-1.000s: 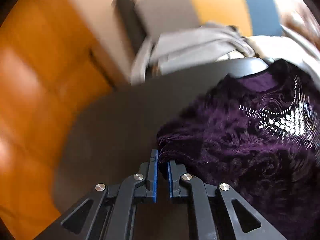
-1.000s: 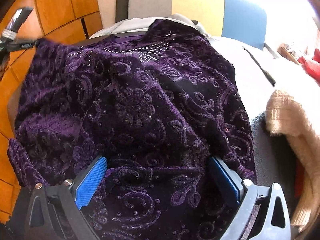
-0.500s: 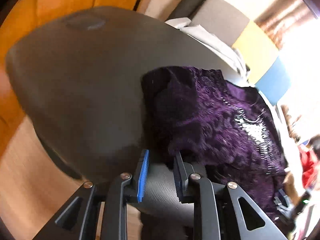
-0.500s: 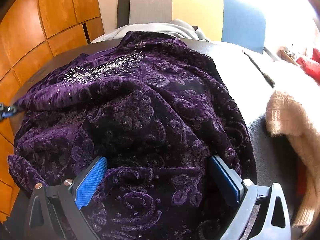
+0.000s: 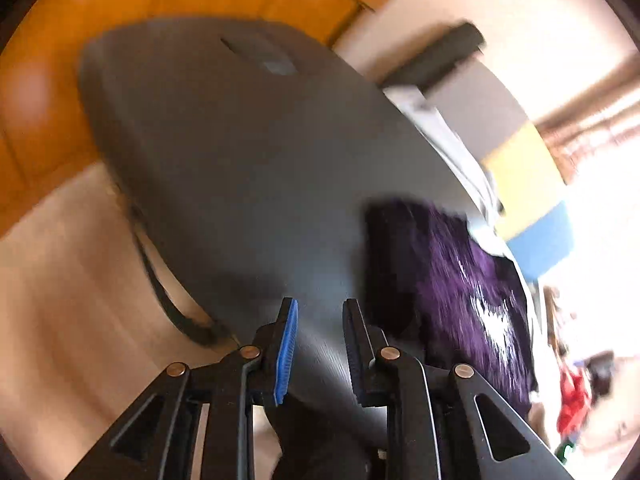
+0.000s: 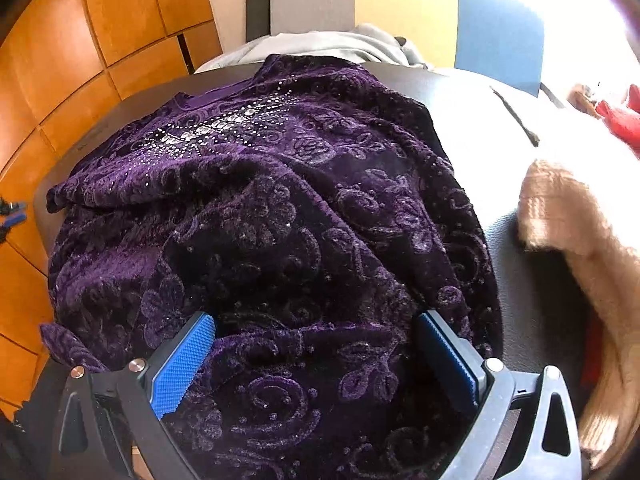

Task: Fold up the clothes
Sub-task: 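Smooth the velvet top flat with the right gripper while the left gripper releases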

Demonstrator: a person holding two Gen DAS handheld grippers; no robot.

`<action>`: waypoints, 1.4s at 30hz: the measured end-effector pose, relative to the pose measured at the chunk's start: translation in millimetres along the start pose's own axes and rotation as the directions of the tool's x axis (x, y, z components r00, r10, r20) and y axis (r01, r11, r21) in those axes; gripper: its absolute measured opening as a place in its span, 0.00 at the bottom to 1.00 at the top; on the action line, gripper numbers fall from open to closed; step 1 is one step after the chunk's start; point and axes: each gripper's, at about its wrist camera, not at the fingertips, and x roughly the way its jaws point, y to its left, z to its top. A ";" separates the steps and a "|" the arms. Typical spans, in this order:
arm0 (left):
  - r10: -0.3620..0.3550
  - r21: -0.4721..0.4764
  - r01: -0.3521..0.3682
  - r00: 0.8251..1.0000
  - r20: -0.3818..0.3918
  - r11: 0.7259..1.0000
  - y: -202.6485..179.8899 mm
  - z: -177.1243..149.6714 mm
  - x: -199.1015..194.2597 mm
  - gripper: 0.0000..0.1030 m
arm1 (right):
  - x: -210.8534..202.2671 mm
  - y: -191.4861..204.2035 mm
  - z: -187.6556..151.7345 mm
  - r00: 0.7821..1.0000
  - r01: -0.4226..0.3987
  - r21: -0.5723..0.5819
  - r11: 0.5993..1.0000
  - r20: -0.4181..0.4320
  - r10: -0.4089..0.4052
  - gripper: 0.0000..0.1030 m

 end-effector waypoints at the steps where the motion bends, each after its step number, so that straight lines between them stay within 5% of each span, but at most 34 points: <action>1: 0.014 0.026 -0.013 1.000 -0.009 1.000 -4.9 -9.5 7.2 0.23 | -4.6 -0.7 3.3 1.000 0.013 0.022 1.000 -0.004 -0.013 0.88; 5: 0.099 0.205 -0.100 0.995 0.014 0.974 -40.0 -31.9 31.2 0.23 | -36.4 15.7 17.4 0.994 0.062 0.003 0.998 0.086 -0.062 0.85; 8: 0.141 0.351 -0.152 0.988 0.058 0.924 -65.6 -34.1 39.7 0.27 | -56.1 61.5 29.5 0.989 -0.023 -0.168 0.986 0.137 0.046 0.85; 10: 0.177 0.432 -0.195 0.981 0.082 0.880 -84.1 -33.7 51.6 0.27 | -52.0 98.6 34.8 0.984 -0.113 -0.270 0.956 0.105 0.146 0.85; 14: 0.202 0.493 -0.210 0.977 0.070 0.844 -102.0 -21.2 74.5 0.27 | -19.1 158.8 48.1 0.983 -0.155 -0.388 0.908 0.033 0.182 0.85; 20: 0.065 0.424 -0.098 0.994 0.092 0.900 -129.6 35.3 88.0 0.19 | 48.7 180.4 81.3 0.998 -0.062 -0.449 0.891 -0.008 0.066 0.84; 26: -0.115 0.498 0.004 0.975 0.192 0.867 -217.1 92.6 77.8 0.18 | 71.9 114.5 97.5 0.999 0.011 -0.228 0.973 0.053 0.001 0.85; 29: -0.112 0.489 0.017 0.980 0.165 0.872 -229.7 103.6 79.4 0.22 | 70.4 77.3 102.8 0.996 0.023 -0.102 0.995 0.087 -0.014 0.85; 35: -0.029 0.481 0.011 0.999 0.029 0.877 -185.8 61.9 111.3 0.31 | 67.8 1.9 110.0 0.980 -0.128 0.149 0.981 0.174 0.101 0.85; 42: 0.048 0.315 -0.051 0.999 0.018 0.948 -62.7 5.7 55.7 0.31 | 66.1 12.8 114.3 0.990 -0.041 0.137 0.990 0.142 0.021 0.85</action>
